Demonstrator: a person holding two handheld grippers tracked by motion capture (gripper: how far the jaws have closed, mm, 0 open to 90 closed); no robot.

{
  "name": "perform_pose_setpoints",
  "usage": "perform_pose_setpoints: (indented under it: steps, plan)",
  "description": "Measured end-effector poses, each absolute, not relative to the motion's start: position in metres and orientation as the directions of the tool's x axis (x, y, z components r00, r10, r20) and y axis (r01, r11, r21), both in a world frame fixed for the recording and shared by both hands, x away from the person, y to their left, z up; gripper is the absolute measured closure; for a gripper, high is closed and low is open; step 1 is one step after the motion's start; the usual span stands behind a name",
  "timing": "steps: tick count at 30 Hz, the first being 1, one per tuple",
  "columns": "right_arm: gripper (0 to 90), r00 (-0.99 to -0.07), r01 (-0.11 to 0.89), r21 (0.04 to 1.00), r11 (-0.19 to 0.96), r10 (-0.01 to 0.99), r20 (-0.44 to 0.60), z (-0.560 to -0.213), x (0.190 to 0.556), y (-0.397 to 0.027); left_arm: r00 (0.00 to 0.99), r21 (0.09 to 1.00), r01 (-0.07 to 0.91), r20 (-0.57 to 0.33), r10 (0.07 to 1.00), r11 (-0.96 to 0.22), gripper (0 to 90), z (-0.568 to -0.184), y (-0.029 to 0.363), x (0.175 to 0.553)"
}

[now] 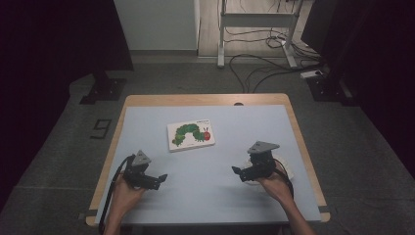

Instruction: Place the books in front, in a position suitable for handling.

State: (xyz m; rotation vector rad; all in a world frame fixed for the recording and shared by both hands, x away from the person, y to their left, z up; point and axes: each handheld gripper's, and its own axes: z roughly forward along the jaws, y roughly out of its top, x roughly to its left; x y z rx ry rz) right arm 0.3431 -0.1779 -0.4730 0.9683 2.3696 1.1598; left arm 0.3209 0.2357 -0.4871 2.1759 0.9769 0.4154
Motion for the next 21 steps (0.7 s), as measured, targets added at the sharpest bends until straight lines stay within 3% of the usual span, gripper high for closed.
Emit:
perform_pose_setpoints:
  steps: [21]
  plan:
    - [0.0, -0.758, 0.392, 0.783, 0.482, 0.652, -0.022, -0.48, 0.372, -0.132, 0.718, 0.694, 0.484, 0.034, 0.695, -0.533, 0.0, -0.478, 0.216, 0.363]
